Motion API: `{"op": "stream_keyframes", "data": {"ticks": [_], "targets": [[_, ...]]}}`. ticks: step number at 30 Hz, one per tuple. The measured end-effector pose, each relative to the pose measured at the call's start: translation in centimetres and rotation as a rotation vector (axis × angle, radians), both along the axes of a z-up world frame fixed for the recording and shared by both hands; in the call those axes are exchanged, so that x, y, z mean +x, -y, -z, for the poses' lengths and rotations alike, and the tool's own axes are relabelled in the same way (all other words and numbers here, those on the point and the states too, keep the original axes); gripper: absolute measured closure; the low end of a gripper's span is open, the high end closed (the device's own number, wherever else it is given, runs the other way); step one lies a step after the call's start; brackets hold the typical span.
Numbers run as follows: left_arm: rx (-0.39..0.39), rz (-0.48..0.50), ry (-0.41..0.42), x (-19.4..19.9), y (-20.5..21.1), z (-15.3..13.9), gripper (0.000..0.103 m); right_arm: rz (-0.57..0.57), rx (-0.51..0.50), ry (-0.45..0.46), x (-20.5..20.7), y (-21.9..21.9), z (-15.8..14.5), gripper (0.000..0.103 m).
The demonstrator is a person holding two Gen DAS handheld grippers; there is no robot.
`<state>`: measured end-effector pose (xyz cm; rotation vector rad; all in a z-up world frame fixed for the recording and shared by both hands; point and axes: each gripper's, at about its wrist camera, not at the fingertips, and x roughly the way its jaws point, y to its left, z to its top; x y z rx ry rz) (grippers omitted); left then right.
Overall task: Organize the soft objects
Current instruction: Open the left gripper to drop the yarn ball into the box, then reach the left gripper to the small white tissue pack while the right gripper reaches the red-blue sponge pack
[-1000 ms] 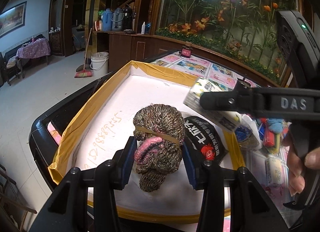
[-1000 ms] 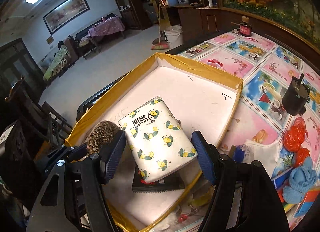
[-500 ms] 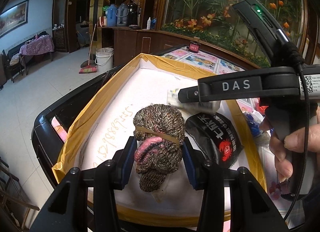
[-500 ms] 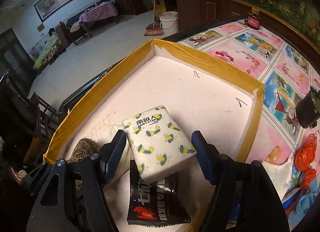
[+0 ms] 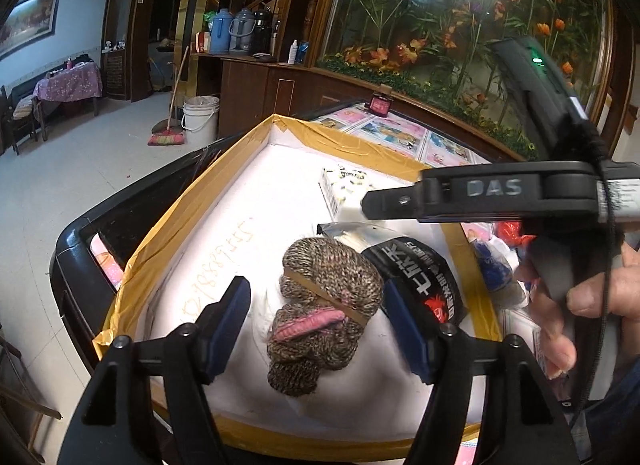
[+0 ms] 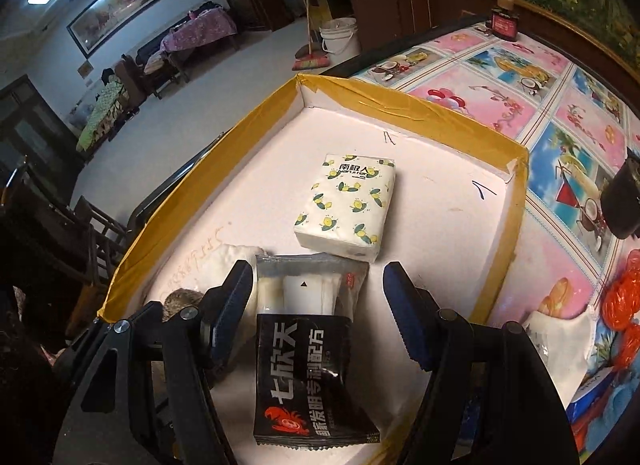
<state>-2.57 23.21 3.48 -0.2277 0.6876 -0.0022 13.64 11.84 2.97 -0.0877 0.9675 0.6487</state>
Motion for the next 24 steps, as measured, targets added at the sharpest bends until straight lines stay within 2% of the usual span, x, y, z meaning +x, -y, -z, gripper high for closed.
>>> {"op": "stream_keyframes", "data": {"ticks": [4,6,9,11,14,18,21,24], "targets": [[-0.002,-0.012,0.007,0.0,0.3,-0.3,0.033,-0.001,0.087,0.034,-1.7,2.4,-2.2,0.034],[-0.010,-0.016,0.014,-0.2,0.5,-0.5,0.033,-0.013,0.131,0.082,-3.4,4.1,-3.8,0.034],[-0.012,-0.012,0.030,-0.5,1.2,-0.8,0.033,0.009,0.205,0.204,-6.9,8.0,-6.4,0.034],[-0.006,-0.004,0.045,-0.9,2.0,-1.1,0.033,0.007,0.284,0.232,-9.0,11.4,-7.1,0.034],[0.001,0.020,0.073,-1.6,3.4,-1.9,0.033,0.039,0.392,0.200,-10.8,17.0,-6.1,0.034],[0.004,0.076,0.103,-2.4,6.0,-2.7,0.033,0.130,0.378,0.218,-12.4,23.5,-3.4,0.034],[-0.005,0.154,0.076,-2.3,8.6,-2.5,0.033,0.192,0.392,0.241,-12.5,27.3,-1.9,0.034],[-0.040,0.239,0.015,-1.9,11.4,-2.1,0.033,0.301,0.396,0.192,-11.3,29.7,-2.1,0.034]]}}
